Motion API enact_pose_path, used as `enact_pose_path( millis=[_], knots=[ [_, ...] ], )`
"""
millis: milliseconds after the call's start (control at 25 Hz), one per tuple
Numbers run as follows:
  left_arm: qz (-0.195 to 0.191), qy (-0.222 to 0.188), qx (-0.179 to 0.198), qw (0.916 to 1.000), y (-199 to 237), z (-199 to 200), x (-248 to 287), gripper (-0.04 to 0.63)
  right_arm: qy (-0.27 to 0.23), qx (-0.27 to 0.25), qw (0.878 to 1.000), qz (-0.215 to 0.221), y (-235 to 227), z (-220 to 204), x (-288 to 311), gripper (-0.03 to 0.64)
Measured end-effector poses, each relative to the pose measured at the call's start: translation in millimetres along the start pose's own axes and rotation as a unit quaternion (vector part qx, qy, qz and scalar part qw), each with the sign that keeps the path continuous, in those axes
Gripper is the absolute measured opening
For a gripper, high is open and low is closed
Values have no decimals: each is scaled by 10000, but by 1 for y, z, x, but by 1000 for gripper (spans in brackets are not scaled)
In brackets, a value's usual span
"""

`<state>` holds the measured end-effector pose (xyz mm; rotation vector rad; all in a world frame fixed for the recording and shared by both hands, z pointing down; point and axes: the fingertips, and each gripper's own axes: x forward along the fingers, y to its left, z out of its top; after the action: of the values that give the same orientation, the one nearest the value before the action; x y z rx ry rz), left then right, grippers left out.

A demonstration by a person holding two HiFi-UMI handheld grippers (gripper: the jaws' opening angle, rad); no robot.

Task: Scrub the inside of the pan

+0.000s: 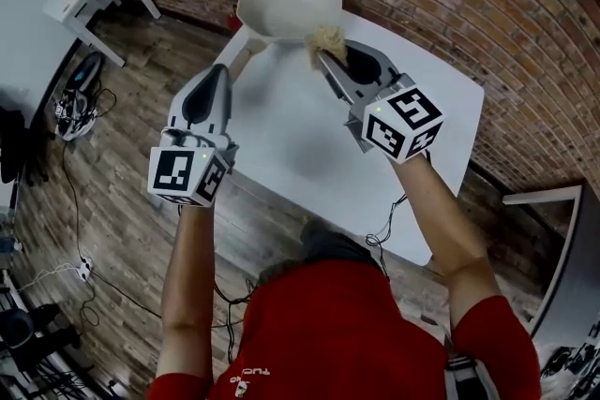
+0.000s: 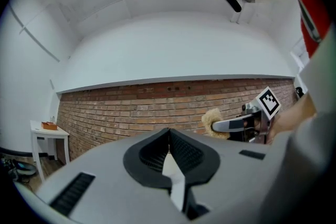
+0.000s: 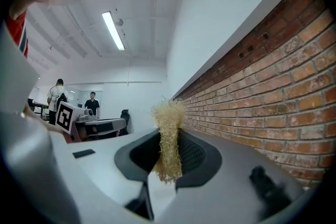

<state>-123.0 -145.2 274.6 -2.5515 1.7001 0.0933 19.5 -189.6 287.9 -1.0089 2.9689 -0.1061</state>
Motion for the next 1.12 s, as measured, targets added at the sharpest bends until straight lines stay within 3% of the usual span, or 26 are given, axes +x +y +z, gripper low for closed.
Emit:
enact_pose_path(
  millis=[240, 680, 1120],
  knots=[
    [-48, 102, 170, 9998, 20, -5, 61, 14, 97, -78, 9999, 11, -48, 6, 48, 87],
    [-259, 343, 134, 9990, 75, -33, 130, 14, 395, -350, 9986, 8, -72, 3, 135, 87],
    [-918, 637, 281, 9933, 136, -70, 203, 14, 1475, -596, 9871, -156, -99, -31, 232, 87]
  ],
)
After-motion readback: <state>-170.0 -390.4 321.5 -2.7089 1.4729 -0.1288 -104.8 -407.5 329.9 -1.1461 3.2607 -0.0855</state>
